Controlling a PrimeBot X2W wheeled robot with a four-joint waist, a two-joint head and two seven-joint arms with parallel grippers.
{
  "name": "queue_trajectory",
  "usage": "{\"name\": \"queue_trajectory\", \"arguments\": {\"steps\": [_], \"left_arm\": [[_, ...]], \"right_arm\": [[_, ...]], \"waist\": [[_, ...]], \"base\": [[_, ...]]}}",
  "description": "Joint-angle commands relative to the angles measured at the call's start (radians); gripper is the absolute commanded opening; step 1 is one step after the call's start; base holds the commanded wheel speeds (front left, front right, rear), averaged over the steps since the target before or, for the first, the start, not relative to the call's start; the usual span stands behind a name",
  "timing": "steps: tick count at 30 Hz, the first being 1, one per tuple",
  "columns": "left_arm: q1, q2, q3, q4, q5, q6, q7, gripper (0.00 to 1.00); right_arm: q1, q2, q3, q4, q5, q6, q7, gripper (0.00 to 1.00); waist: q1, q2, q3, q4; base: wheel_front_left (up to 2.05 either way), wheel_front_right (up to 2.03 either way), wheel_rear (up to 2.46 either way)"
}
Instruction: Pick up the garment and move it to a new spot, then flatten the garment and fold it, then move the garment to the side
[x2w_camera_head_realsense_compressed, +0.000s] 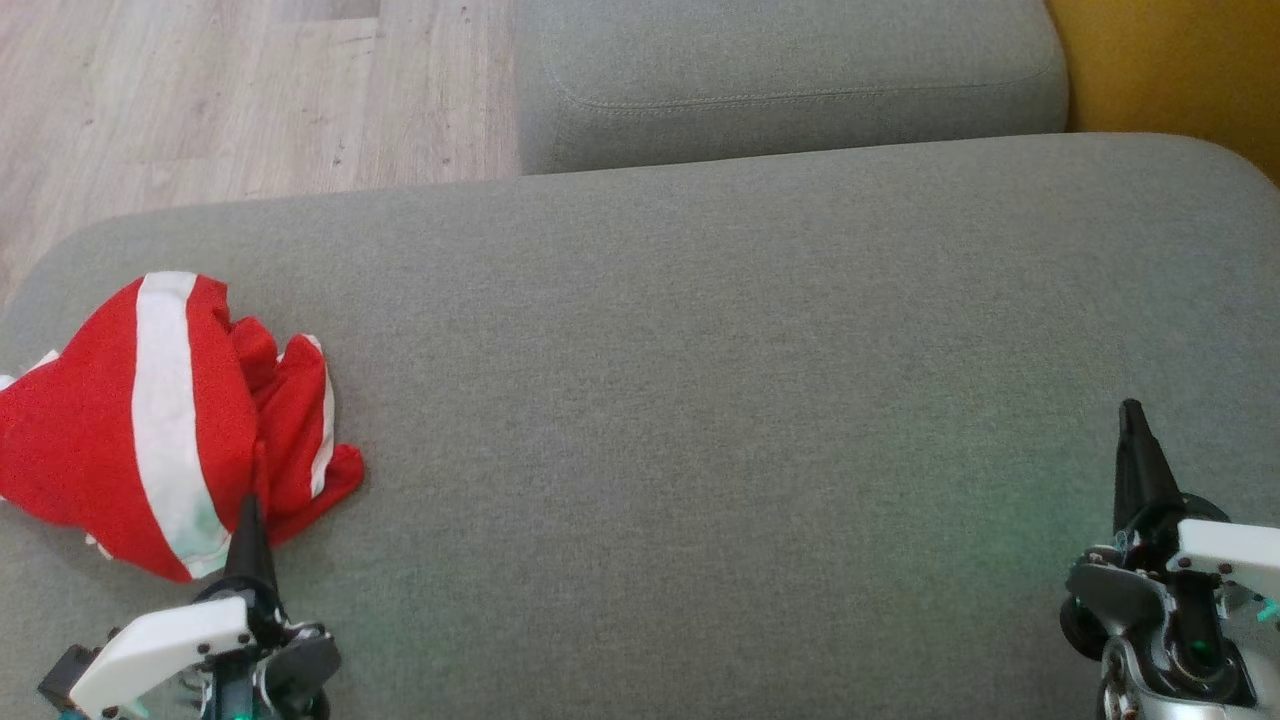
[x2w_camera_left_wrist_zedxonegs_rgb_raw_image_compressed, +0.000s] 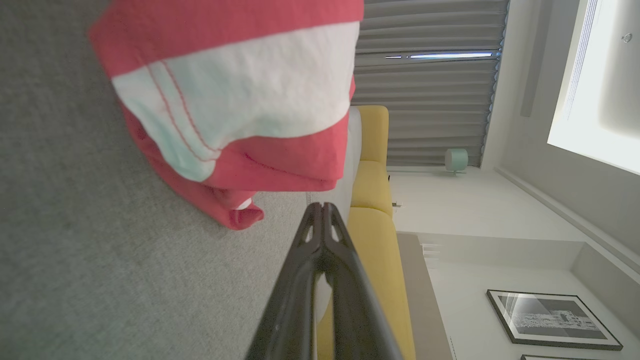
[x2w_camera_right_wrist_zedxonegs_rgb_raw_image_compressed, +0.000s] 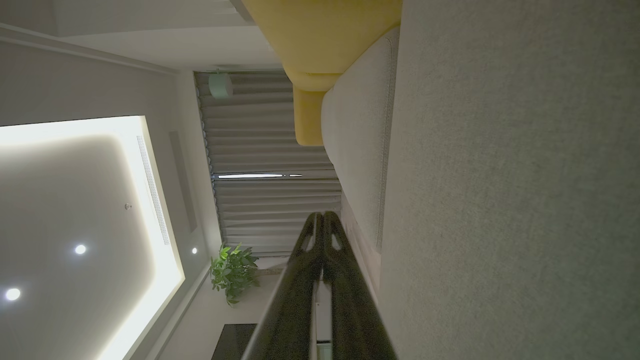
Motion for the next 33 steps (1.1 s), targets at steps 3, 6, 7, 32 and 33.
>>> {"name": "queue_trajectory", "arguments": {"steps": [3, 6, 7, 32, 33], "left_arm": [[-0.052, 0.007, 0.039, -0.037, -0.005, -0.007, 0.003, 0.00], [-0.052, 0.007, 0.039, -0.037, -0.005, -0.007, 0.003, 0.00], [-0.052, 0.007, 0.039, -0.037, -0.005, -0.007, 0.003, 0.00], [0.021, 0.000, -0.004, -0.012, 0.024, 0.000, -0.054, 1.00], [0.022, 0.000, 0.001, -0.015, 0.031, 0.000, -0.060, 1.00]], "right_arm": [[-0.018, -0.005, 0.021, -0.038, 0.007, 0.007, 0.006, 0.00], [-0.018, -0.005, 0.021, -0.038, 0.007, 0.007, 0.006, 0.00], [-0.018, -0.005, 0.021, -0.038, 0.007, 0.007, 0.006, 0.00], [0.009, 0.001, 0.034, -0.001, -0.077, 0.000, -0.054, 1.00], [0.008, 0.001, 0.036, -0.008, -0.098, 0.000, -0.060, 1.00]], "waist": [[0.0000, 0.0000, 0.000, 0.000], [0.0000, 0.0000, 0.000, 0.000], [0.0000, 0.0000, 0.000, 0.000], [0.0000, 0.0000, 0.001, 0.002], [0.0000, 0.0000, 0.000, 0.002]], "base": [[0.00, 0.00, 0.00], [0.00, 0.00, 0.00], [0.00, 0.00, 0.00], [0.00, 0.00, 0.00], [0.00, 0.00, 0.00]]}}
